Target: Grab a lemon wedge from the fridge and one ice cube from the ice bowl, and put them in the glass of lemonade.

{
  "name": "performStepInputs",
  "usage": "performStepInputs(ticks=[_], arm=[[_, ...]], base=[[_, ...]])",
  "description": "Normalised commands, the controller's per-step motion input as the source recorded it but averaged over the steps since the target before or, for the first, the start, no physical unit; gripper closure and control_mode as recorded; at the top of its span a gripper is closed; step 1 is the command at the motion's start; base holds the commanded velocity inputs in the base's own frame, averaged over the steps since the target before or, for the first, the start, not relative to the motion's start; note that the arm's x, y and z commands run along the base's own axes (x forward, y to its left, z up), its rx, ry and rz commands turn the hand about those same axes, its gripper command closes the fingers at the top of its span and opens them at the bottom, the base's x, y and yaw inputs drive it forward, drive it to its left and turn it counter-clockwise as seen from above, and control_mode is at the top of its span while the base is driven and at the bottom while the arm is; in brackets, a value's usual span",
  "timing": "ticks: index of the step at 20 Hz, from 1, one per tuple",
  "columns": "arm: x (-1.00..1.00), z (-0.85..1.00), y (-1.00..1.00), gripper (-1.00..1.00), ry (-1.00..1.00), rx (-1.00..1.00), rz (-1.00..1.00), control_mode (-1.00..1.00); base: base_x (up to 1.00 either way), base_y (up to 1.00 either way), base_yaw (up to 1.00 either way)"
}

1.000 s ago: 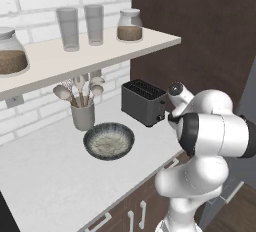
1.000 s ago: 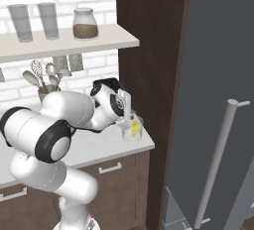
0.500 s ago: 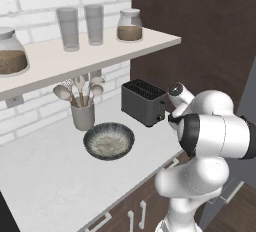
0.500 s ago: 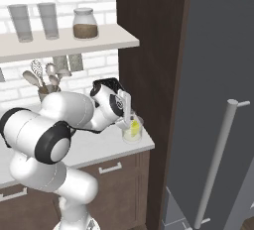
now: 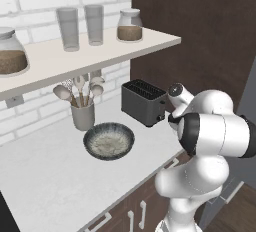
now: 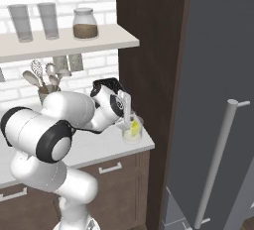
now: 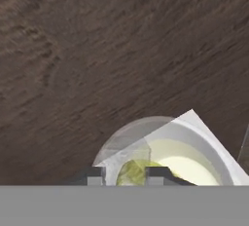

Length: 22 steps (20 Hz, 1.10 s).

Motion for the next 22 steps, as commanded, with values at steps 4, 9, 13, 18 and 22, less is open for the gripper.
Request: performStepInputs(ticks=[4, 9, 13, 18, 22], arm=[[0.00, 0.00, 0.00, -1.00, 0.00, 0.00, -0.01, -1.00], [0.01, 0.00, 0.03, -1.00, 0.00, 0.00, -0.02, -1.00], [0.01, 0.00, 0.13, -1.00, 0.00, 0.00, -0.03, -1.00], [0.00, 0.11, 0.23, -1.00, 0.00, 0.00, -0.02, -1.00], [-0.05, 0.39, 0.14, -1.00, 0.00, 0.00, -0.03, -1.00]], base=[[0.00, 0.00, 0.00], [0.00, 0.00, 0.00], [0.00, 0.00, 0.00], [0.00, 0.00, 0.00], [0.00, 0.00, 0.00]])
